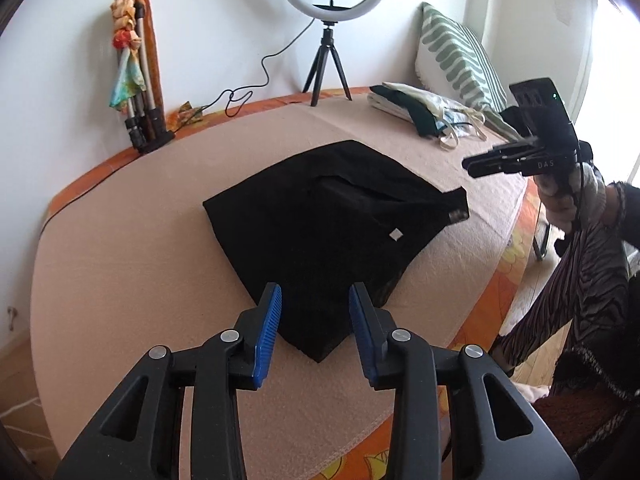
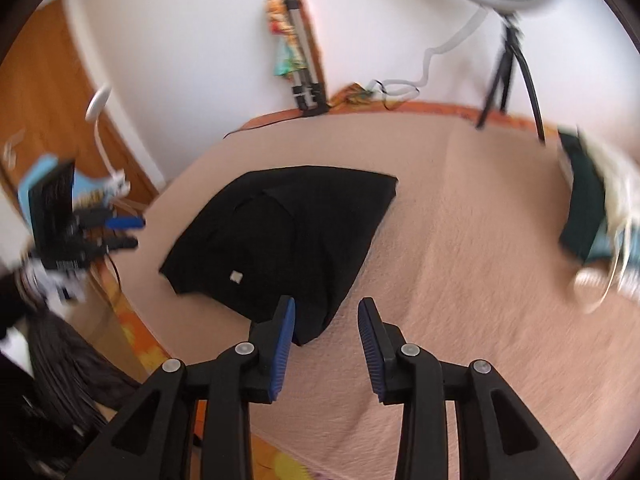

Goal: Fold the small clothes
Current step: 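Open both grippers and release the folded shirt, then grasp the edge of the folded black shirt bundle with both grippers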

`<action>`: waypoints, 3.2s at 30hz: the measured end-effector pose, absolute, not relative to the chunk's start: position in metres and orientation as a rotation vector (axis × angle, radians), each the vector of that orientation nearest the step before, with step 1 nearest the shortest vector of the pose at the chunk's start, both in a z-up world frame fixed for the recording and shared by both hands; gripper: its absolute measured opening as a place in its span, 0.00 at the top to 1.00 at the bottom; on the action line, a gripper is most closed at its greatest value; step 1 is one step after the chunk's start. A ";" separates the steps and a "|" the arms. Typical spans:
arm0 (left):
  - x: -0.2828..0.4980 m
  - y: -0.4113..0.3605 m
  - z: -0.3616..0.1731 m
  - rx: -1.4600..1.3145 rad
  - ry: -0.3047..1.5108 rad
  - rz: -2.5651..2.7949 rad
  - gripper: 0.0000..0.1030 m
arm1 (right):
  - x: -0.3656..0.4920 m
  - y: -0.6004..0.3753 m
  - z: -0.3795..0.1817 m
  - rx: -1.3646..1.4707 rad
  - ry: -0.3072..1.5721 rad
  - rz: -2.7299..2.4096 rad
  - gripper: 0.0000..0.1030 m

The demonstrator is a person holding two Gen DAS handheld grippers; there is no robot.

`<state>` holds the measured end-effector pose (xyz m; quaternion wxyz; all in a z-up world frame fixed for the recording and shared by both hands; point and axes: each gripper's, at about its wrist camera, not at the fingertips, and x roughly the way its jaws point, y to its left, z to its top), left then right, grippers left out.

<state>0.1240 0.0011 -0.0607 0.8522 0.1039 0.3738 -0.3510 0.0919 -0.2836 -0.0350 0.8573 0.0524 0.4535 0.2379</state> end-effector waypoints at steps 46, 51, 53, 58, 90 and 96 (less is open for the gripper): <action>0.206 -0.109 -0.111 0.124 1.008 -0.849 0.66 | 0.246 -0.248 -0.082 0.219 1.055 0.502 0.71; 0.185 -0.097 -0.103 0.112 0.993 -0.837 0.67 | 0.254 -0.267 -0.092 0.168 1.080 0.335 0.71; 0.174 -0.088 -0.094 0.100 0.985 -0.828 0.67 | 0.254 -0.273 -0.087 0.165 1.076 0.324 0.71; 0.152 -0.044 -0.064 -0.018 0.949 -0.715 0.49 | 0.250 -0.285 -0.073 0.252 1.033 0.381 0.52; 0.151 0.031 -0.127 -0.781 1.079 -0.596 0.43 | 0.276 -0.284 -0.123 0.585 1.106 0.714 0.46; 0.159 0.013 -0.125 -0.744 1.074 -0.613 0.45 | 0.275 -0.269 -0.127 0.576 1.120 0.753 0.60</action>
